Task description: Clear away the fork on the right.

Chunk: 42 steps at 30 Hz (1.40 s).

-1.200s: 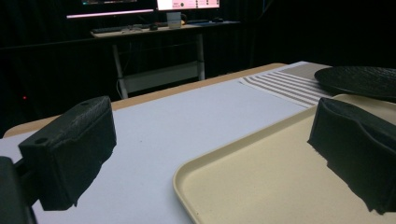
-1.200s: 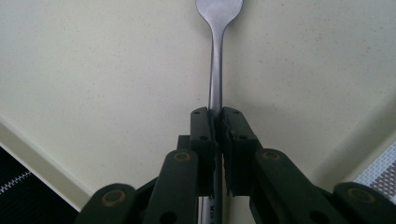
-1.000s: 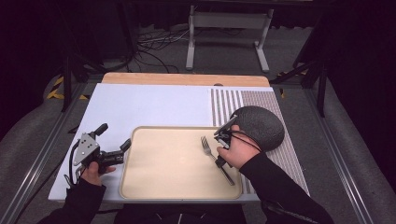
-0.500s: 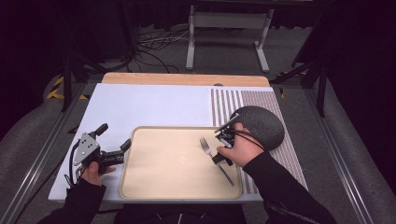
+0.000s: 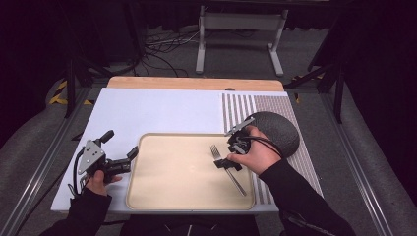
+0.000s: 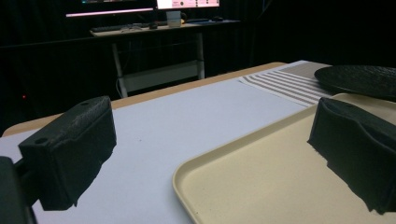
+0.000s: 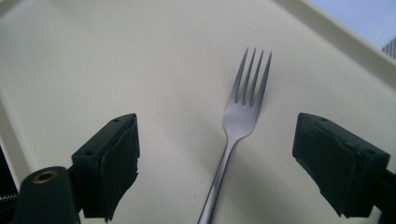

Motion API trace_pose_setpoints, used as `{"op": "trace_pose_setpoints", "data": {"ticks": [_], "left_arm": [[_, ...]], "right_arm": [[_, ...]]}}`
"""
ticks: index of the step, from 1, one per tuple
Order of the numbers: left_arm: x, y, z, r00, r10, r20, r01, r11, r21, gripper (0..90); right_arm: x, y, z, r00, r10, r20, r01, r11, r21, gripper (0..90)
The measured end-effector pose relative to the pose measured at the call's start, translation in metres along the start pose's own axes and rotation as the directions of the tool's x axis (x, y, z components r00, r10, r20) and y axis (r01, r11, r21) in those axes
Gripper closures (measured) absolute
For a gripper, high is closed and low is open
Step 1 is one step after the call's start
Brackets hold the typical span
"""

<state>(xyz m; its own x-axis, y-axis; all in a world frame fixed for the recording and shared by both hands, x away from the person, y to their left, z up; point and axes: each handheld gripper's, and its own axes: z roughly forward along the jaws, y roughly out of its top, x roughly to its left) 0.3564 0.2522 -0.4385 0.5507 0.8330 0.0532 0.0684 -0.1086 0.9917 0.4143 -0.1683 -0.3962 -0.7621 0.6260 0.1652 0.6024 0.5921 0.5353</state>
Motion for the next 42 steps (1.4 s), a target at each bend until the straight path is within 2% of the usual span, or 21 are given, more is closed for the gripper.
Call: {"op": "trace_pose_setpoints", "data": {"ticks": [3,5,9,11,13,14,15,16,17,18,20,24,28,30,32,33,34,35,36,38,42], "left_arm": [[0.000,0.000,0.000,1.0000,0.001,0.000,-0.001,1.0000,0.001,1.3],[0.000,0.000,0.000,1.0000,0.000,0.000,0.000,1.0000,0.000,1.3],[0.000,0.000,0.000,1.0000,0.001,0.001,-0.001,1.0000,0.000,1.3],[0.000,0.000,0.000,1.0000,0.001,0.001,-0.001,1.0000,0.000,1.3],[0.000,0.000,0.000,1.0000,0.000,0.001,0.000,1.0000,0.000,1.3],[0.000,0.000,0.000,1.0000,-0.002,0.001,0.002,1.0000,-0.004,1.3],[0.000,0.000,0.000,1.0000,-0.002,0.002,0.002,1.0000,-0.005,1.3],[0.000,0.000,0.000,1.0000,-0.002,0.002,0.002,1.0000,-0.005,1.3],[0.000,0.000,0.000,1.0000,-0.004,0.002,0.004,1.0000,-0.004,1.3],[0.000,0.000,0.000,1.0000,-0.004,0.002,0.004,1.0000,-0.004,1.3],[0.000,0.000,0.000,1.0000,-0.003,0.003,0.003,1.0000,-0.005,1.3],[0.000,0.000,0.000,1.0000,-0.003,0.004,0.003,1.0000,-0.006,1.3],[0.000,0.000,-0.001,1.0000,-0.003,0.004,0.003,1.0000,-0.007,1.3],[0.000,0.000,0.000,1.0000,-0.003,0.006,0.003,1.0000,-0.006,1.3],[0.000,0.000,0.000,1.0000,-0.001,0.006,0.001,1.0000,-0.006,1.3],[0.000,0.000,0.000,1.0000,-0.002,0.006,0.002,1.0000,-0.006,1.3],[0.000,0.000,0.000,1.0000,-0.003,0.005,0.003,1.0000,-0.006,1.3],[0.000,0.000,0.000,1.0000,-0.002,0.005,0.002,1.0000,-0.006,1.3],[0.000,0.000,0.000,1.0000,-0.002,0.005,0.002,1.0000,-0.006,1.3],[0.000,0.000,0.000,1.0000,-0.001,0.006,0.001,1.0000,-0.006,1.3],[0.000,0.000,0.000,1.0000,0.000,0.006,0.001,1.0000,-0.006,1.3]], "right_arm": [[0.001,0.003,0.000,0.9981,-0.061,0.000,0.061,0.998,-0.022,19.1],[0.002,0.005,0.001,0.9937,-0.112,-0.009,0.111,0.993,-0.040,20.5],[0.004,0.010,0.005,0.9766,-0.214,-0.021,0.212,0.974,-0.080,24.7],[0.004,0.014,0.010,0.9581,-0.282,-0.049,0.276,0.955,-0.112,30.1],[0.003,0.014,0.012,0.9564,-0.284,-0.067,0.275,0.953,-0.127,32.7],[0.000,0.015,0.019,0.9425,-0.321,-0.093,0.306,0.940,-0.150,42.1],[0.000,0.015,0.019,0.9425,-0.321,-0.093,0.306,0.940,-0.150,42.1],[-0.001,0.016,0.023,0.9289,-0.362,-0.080,0.346,0.924,-0.160,51.3],[-0.001,0.016,0.025,0.9237,-0.375,-0.077,0.360,0.919,-0.162,54.8],[-0.001,0.016,0.025,0.9237,-0.375,-0.077,0.360,0.919,-0.162,54.8],[-0.002,0.019,0.028,0.9114,-0.407,-0.059,0.394,0.904,-0.165,60.1],[-0.003,0.022,0.035,0.8956,-0.442,-0.048,0.432,0.890,-0.145,69.5],[-0.004,0.025,0.042,0.8788,-0.474,-0.057,0.464,0.877,-0.126,79.1],[-0.004,0.026,0.044,0.8757,-0.479,-0.060,0.470,0.874,-0.120,81.6],[-0.005,0.026,0.047,0.8657,-0.497,-0.063,0.490,0.866,-0.099,86.7],[-0.004,0.026,0.048,0.8674,-0.493,-0.068,0.486,0.869,-0.094,88.3],[-0.004,0.027,0.051,0.8653,-0.497,-0.065,0.492,0.867,-0.082,89.7],[-0.005,0.027,0.051,0.8591,-0.508,-0.059,0.504,0.860,-0.075,89.8],[-0.005,0.027,0.052,0.8604,-0.506,-0.057,0.503,0.862,-0.067,89.9],[-0.005,0.028,0.054,0.8543,-0.518,-0.044,0.516,0.855,-0.052,89.9],[-0.005,0.028,0.056,0.8516,-0.523,-0.037,0.522,0.852,-0.035,89.9]]}}
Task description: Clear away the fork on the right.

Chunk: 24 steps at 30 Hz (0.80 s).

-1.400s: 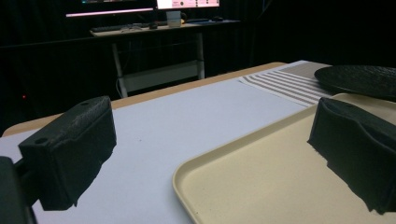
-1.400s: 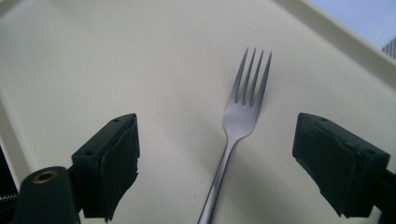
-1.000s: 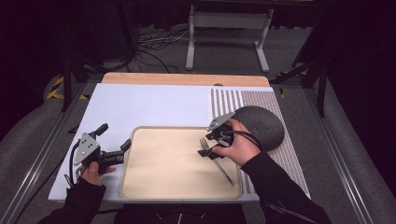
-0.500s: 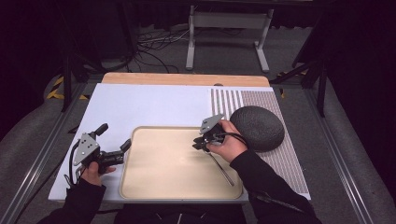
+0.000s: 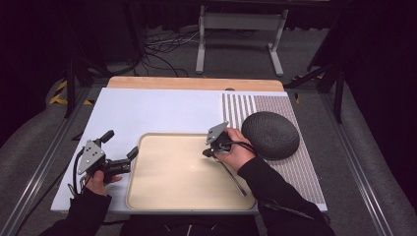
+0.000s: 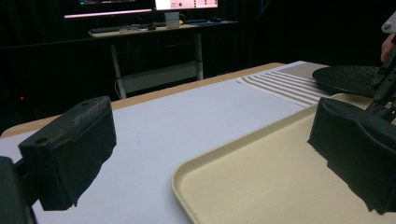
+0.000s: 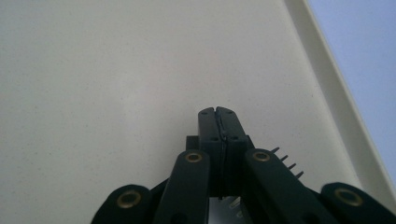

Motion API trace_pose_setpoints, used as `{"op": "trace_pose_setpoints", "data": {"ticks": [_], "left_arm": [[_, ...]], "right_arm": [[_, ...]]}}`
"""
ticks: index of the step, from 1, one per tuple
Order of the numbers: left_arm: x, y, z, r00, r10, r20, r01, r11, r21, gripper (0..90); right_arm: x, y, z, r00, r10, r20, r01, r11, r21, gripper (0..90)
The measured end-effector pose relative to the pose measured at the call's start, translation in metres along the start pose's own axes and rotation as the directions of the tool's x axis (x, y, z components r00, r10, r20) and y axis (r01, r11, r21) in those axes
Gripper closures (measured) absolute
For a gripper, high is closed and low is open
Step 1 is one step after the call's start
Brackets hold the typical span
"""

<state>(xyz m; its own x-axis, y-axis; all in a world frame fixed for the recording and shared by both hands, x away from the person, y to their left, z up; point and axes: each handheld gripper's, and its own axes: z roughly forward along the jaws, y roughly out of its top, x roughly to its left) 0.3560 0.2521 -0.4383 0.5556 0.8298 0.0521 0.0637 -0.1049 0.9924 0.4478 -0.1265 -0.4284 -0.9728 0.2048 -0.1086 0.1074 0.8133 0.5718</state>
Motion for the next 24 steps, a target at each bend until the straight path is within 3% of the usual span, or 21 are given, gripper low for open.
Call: {"op": "trace_pose_setpoints", "data": {"ticks": [12,24], "left_arm": [[0.000,0.000,0.000,1.0000,0.000,0.000,0.000,1.0000,0.000,1.3],[0.000,0.000,0.000,1.0000,0.002,-0.001,-0.002,1.0000,0.006,1.3]], "right_arm": [[-0.007,-0.008,-0.003,0.9982,0.012,0.058,-0.014,0.999,0.051,90.0],[-0.022,-0.026,-0.017,0.9922,0.052,0.114,-0.062,0.995,0.084,90.0]]}}
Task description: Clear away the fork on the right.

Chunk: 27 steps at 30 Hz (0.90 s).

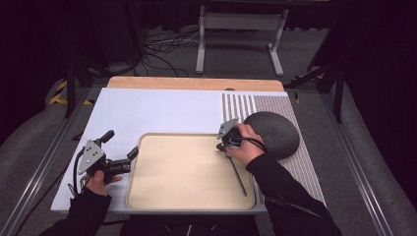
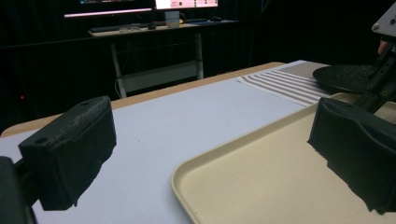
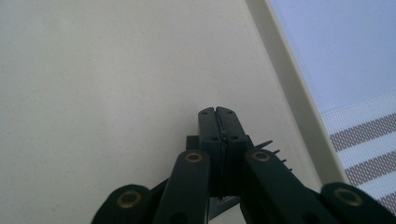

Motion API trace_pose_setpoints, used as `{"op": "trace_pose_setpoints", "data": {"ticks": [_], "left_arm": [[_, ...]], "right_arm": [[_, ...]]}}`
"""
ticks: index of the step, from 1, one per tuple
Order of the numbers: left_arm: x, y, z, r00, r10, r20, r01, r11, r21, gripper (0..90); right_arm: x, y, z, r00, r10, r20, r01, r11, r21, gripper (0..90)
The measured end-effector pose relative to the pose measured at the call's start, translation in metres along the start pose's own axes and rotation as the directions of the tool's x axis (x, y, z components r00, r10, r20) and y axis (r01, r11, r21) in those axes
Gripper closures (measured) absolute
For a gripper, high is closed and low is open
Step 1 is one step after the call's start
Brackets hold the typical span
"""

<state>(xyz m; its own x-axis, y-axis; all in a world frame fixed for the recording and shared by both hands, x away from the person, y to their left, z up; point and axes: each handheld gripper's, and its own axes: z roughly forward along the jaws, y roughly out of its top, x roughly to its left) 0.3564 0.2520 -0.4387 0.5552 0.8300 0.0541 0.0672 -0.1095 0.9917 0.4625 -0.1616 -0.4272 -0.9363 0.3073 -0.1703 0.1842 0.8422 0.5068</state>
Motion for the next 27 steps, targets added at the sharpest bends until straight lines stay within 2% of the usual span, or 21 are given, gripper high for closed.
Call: {"op": "trace_pose_setpoints", "data": {"ticks": [13,27], "left_arm": [[0.000,0.000,0.000,1.0000,-0.003,0.000,0.003,1.0000,-0.002,1.3],[0.000,0.000,0.000,1.0000,-0.003,0.001,0.003,1.0000,-0.001,1.3]], "right_arm": [[-0.011,-0.014,-0.007,0.9989,0.040,0.026,-0.040,0.999,0.008,90.0],[-0.017,-0.023,-0.010,0.9965,0.066,0.051,-0.067,0.998,0.011,90.0]]}}
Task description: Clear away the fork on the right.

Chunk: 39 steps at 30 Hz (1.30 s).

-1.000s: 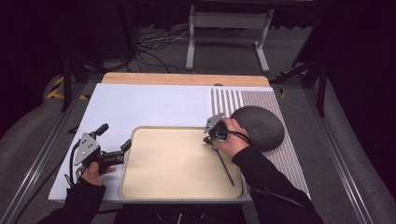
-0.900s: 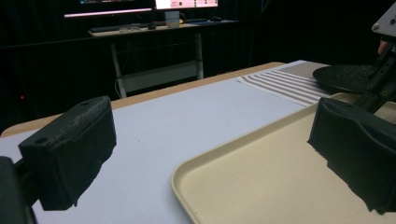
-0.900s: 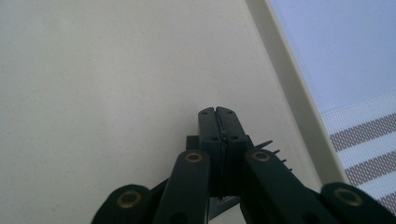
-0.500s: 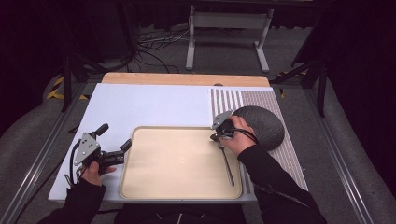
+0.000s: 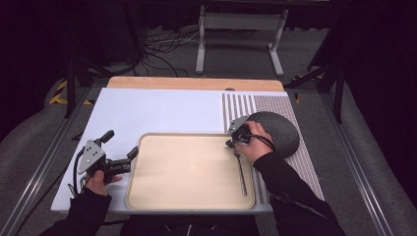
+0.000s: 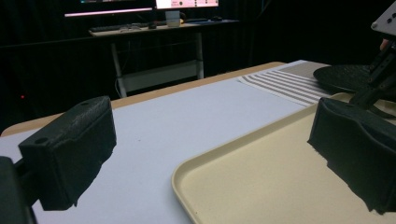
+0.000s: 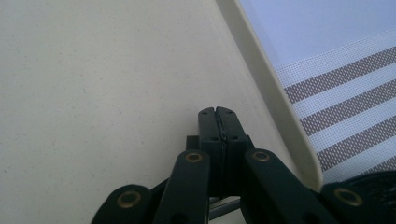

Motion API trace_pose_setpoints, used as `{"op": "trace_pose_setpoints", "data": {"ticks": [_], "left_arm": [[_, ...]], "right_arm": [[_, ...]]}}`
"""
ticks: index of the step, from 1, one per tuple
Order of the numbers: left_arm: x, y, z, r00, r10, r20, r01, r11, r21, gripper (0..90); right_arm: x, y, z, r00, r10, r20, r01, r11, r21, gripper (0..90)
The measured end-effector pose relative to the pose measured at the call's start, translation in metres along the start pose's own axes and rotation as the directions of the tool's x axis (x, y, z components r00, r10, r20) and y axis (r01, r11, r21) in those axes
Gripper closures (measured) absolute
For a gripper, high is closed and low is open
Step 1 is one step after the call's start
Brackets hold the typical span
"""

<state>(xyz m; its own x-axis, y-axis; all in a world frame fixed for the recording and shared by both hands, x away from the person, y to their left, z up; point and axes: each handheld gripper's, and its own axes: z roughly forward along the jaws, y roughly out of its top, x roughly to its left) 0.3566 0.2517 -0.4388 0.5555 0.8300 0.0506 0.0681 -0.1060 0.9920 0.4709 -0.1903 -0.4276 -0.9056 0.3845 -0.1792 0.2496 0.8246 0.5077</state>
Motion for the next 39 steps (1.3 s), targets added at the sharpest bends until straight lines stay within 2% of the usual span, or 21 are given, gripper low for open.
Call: {"op": "trace_pose_setpoints", "data": {"ticks": [8,11,14,16,17,20,21,22,23,24,25,28,33,38,39], "left_arm": [[0.000,0.000,0.000,1.0000,-0.001,0.000,0.001,1.0000,0.000,1.3],[0.000,0.000,0.000,1.0000,-0.002,-0.001,0.002,1.0000,0.001,1.3],[0.000,0.000,0.000,1.0000,-0.003,0.000,0.003,1.0000,0.001,1.3],[0.000,0.000,0.000,1.0000,0.000,0.000,0.000,1.0000,0.000,1.3],[0.000,0.000,0.000,1.0000,-0.001,-0.001,0.001,1.0000,0.000,1.3],[0.000,0.000,0.000,1.0000,-0.001,-0.002,0.001,1.0000,0.001,1.3],[0.000,0.000,0.000,1.0000,-0.001,-0.002,0.001,1.0000,0.001,1.3],[0.000,0.000,0.000,1.0000,-0.001,-0.003,0.001,1.0000,0.002,1.3],[0.000,0.000,0.000,1.0000,-0.002,-0.003,0.002,1.0000,0.001,1.3],[0.000,0.000,0.001,1.0000,-0.002,-0.004,0.002,1.0000,0.000,1.3],[0.000,0.000,0.001,1.0000,-0.001,-0.005,0.001,1.0000,0.001,1.3],[0.000,0.000,0.001,1.0000,-0.002,-0.006,0.002,1.0000,0.002,1.3],[0.001,0.000,0.001,1.0000,-0.001,-0.006,0.001,1.0000,0.001,1.3],[0.001,0.000,0.000,1.0000,-0.002,-0.008,0.002,1.0000,-0.002,1.3],[0.001,0.000,0.000,1.0000,-0.002,-0.008,0.002,1.0000,-0.002,1.3]], "right_arm": [[-0.003,-0.002,-0.002,0.9999,0.012,0.010,-0.012,1.000,-0.004,89.9],[-0.002,-0.001,-0.005,0.9998,0.016,0.007,-0.016,1.000,-0.022,89.7],[0.000,0.001,-0.013,0.9994,0.033,0.005,-0.033,0.998,-0.058,82.7],[0.002,0.003,-0.018,0.9987,0.051,-0.003,-0.052,0.995,-0.083,74.4],[0.003,0.004,-0.022,0.9973,0.072,-0.014,-0.073,0.992,-0.106,69.2],[0.006,0.006,-0.032,0.9952,0.097,-0.011,-0.097,0.983,-0.158,51.0],[0.007,0.006,-0.034,0.9942,0.107,-0.016,-0.108,0.979,-0.172,47.3],[0.007,0.006,-0.034,0.9942,0.107,-0.016,-0.108,0.979,-0.172,47.3],[0.008,0.006,-0.038,0.9932,0.115,-0.016,-0.116,0.974,-0.194,41.2],[0.009,0.006,-0.043,0.9924,0.123,-0.006,-0.121,0.966,-0.229,30.7],[0.009,0.006,-0.043,0.9924,0.123,-0.006,-0.121,0.966,-0.229,30.7],[0.012,0.005,-0.052,0.9910,0.134,-0.007,-0.130,0.949,-0.287,21.2],[0.014,0.003,-0.060,0.9901,0.140,-0.014,-0.137,0.939,-0.316,18.1],[0.016,-0.003,-0.073,0.9895,0.144,-0.014,-0.139,0.916,-0.376,14.7],[0.016,-0.003,-0.073,0.9895,0.144,-0.014,-0.139,0.916,-0.376,14.7]]}}
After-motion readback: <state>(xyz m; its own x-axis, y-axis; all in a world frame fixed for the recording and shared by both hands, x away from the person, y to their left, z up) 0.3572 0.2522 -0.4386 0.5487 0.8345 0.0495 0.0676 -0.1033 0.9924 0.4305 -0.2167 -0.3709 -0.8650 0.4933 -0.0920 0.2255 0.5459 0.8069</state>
